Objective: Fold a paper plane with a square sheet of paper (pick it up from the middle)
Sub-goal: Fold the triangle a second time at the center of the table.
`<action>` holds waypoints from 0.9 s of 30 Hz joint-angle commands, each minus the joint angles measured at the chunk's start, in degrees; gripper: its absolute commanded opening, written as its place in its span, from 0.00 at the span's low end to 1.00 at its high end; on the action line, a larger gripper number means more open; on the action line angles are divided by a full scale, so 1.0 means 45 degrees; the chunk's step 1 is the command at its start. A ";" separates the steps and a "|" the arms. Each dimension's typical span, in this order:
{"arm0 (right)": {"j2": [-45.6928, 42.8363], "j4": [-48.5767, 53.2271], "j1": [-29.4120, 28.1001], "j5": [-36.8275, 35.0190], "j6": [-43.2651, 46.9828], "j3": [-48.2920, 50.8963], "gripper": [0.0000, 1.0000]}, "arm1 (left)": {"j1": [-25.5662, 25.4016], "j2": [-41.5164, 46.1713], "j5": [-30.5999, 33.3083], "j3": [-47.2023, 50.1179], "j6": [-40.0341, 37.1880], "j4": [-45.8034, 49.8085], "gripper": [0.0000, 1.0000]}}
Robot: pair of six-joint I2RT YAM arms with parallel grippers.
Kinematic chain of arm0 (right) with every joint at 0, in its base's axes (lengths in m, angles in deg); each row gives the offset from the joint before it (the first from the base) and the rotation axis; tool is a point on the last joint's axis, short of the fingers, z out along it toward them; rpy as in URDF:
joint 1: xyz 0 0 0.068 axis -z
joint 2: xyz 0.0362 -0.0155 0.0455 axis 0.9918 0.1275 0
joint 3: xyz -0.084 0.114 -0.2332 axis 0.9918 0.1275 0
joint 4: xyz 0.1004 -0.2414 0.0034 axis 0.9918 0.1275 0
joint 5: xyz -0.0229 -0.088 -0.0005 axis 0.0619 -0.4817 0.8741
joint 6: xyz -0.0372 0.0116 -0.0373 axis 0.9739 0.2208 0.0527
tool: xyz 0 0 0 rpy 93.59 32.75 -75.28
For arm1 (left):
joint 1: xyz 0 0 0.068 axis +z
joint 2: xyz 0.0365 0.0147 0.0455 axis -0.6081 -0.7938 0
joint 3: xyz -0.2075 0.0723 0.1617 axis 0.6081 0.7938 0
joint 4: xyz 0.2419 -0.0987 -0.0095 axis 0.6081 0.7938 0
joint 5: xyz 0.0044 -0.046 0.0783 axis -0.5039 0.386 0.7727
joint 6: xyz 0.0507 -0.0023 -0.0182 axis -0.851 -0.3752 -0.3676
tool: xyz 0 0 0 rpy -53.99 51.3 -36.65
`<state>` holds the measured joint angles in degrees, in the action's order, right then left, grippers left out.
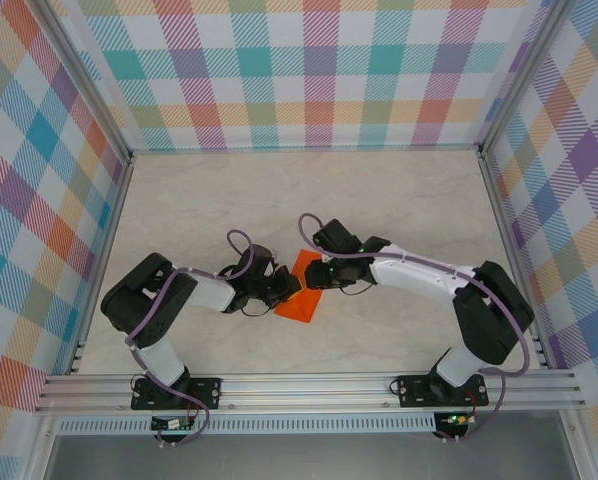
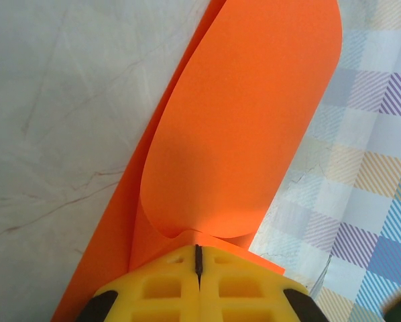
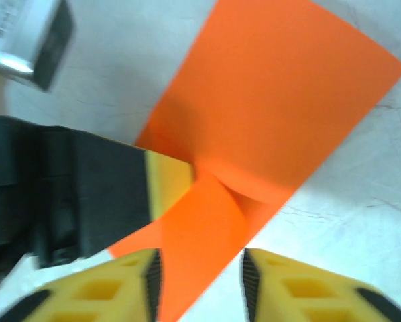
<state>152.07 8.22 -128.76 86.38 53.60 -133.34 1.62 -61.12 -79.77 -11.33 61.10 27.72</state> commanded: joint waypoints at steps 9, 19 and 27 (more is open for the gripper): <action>0.0479 -0.4046 -0.0549 0.4185 -0.3227 0.1849 0.13 | 0.0034 -0.0324 0.0498 0.0342 -0.0270 0.1039 0.00; 0.1833 -0.3878 -0.0638 0.3873 -0.3400 0.1480 0.12 | 0.0039 -0.0349 0.0337 0.0315 -0.0336 0.1073 0.00; 0.2169 -0.3699 -0.0619 0.3697 -0.3420 0.1610 0.12 | 0.0034 -0.0348 0.0235 0.0305 -0.0434 0.1151 0.00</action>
<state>161.38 -8.67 -131.49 103.32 38.69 -125.28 1.62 -61.12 -79.88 -11.31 60.37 27.72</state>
